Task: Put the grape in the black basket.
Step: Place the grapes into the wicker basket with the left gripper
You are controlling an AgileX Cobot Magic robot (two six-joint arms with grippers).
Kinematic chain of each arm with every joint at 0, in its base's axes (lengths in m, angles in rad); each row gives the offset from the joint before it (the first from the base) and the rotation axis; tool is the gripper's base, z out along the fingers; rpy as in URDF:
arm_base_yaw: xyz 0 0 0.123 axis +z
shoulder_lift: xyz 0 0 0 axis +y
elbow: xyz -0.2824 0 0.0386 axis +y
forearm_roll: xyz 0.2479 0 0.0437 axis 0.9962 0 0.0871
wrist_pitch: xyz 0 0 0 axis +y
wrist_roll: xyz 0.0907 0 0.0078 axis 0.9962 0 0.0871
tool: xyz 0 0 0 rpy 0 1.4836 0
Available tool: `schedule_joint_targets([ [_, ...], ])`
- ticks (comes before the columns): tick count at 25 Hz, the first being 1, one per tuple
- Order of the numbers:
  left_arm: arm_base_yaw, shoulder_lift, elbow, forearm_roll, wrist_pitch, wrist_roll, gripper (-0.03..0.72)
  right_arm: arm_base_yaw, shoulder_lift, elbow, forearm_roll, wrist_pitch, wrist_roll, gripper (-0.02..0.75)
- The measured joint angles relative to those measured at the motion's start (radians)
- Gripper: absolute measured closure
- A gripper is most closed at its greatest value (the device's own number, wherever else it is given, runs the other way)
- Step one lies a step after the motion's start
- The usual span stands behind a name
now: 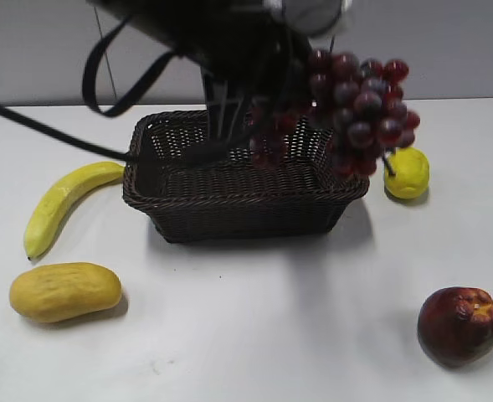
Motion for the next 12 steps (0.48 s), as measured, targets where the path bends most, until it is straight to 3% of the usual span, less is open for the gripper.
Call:
schedule_joint_targets([
  [6, 0.127, 0.01, -0.031, 0.019, -0.188, -0.002, 0.487, 0.0, 0.0, 0.0, 0.0, 0.0, 0.0, 0.24],
  [12, 0.226, 0.129, -0.032, 0.026, -0.21, -0.002, 0.49, 0.0, 0.0, 0.0, 0.0, 0.0, 0.0, 0.24],
])
